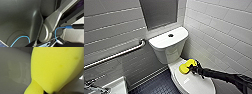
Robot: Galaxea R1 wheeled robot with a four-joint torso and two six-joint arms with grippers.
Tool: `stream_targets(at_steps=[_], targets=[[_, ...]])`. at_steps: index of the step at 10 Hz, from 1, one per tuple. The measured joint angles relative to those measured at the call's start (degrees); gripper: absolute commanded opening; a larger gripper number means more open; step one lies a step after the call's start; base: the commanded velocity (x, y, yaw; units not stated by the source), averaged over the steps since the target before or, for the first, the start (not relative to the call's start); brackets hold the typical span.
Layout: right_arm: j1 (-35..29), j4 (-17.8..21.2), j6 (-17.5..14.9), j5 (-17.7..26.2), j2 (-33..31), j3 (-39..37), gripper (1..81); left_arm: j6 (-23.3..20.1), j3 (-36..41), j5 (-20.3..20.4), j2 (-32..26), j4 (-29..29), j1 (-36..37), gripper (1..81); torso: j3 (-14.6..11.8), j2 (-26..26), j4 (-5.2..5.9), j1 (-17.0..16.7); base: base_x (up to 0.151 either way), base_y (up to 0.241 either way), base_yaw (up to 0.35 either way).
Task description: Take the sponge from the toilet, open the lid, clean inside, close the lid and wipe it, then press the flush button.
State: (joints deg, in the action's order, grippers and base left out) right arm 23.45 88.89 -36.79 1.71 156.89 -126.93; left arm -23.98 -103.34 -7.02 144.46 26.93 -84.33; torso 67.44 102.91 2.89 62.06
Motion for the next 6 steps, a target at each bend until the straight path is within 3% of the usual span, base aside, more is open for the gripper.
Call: stream_targets(at_steps=[2, 6], targets=[[0.7, 0.0, 0.0, -0.6, -2.9, 3.8, 1.0, 0.0, 0.0, 0.0, 0.0, 0.0, 0.0, 81.1, 0.0, 0.0, 0.00, 0.0, 0.000, 0.000, 0.000], [4.5, 0.0, 0.0, -6.9, -11.8, 19.5, 1.0, 0.0, 0.0, 0.0, 0.1, 0.0, 0.0, 81.1, 0.0, 0.0, 0.00, 0.0, 0.000, 0.000, 0.000]])
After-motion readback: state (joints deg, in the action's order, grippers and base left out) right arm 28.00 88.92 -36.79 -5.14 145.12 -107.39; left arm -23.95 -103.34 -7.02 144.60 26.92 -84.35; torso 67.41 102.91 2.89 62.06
